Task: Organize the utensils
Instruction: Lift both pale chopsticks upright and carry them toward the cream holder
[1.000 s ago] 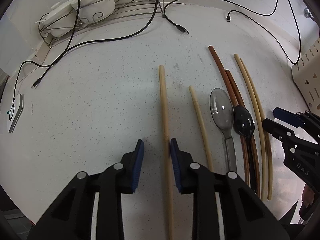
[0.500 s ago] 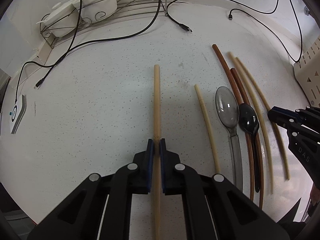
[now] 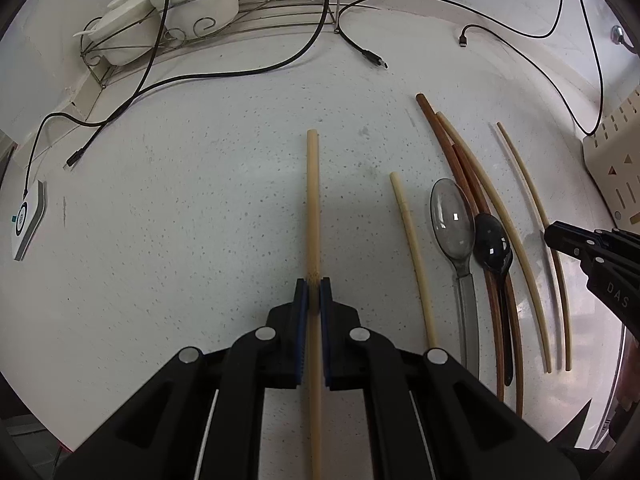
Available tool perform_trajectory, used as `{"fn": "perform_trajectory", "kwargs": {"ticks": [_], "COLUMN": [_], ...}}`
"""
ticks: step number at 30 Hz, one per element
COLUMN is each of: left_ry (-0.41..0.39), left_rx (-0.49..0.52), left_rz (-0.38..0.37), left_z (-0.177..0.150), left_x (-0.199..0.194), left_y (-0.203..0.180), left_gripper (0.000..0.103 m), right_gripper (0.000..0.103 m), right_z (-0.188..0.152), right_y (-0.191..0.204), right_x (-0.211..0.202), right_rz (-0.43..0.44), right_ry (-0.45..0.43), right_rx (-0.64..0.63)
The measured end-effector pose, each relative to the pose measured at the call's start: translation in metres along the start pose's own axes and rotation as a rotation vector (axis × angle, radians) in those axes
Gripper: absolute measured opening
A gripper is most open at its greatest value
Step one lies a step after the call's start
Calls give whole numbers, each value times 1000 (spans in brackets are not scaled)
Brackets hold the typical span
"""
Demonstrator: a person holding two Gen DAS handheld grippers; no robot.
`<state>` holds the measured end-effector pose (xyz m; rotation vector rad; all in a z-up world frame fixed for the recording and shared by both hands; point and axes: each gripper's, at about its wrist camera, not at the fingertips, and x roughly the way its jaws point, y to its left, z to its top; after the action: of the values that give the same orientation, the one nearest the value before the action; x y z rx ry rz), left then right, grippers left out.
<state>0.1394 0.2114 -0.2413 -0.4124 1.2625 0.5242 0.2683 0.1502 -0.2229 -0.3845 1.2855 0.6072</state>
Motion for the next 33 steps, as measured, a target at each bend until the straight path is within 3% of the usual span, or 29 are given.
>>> {"fn": "perform_trajectory", "kwargs": {"ticks": [10,16,27,33], "left_ry": [-42,-84,-250,-343], "left_rx": [4,8,28,68], "left_rz": [-18,-32,-83,-112], "left_z": [0,3,16,20], "left_x": [-21,-39,-99,-133], "left_y": [1,-2,-16,-35], "left_gripper": [6,6,6,6], "right_gripper": [5,5,5,5], "right_z": [-3,-5,-16,-33], "right_y": [-11,-25,-56,-64], "right_x": [-18,-42,-101,-135], "right_rz": [-9,-14,36,-15], "right_ry": [-51,-131,-385,-560], "right_rx": [47,105,210,220]}}
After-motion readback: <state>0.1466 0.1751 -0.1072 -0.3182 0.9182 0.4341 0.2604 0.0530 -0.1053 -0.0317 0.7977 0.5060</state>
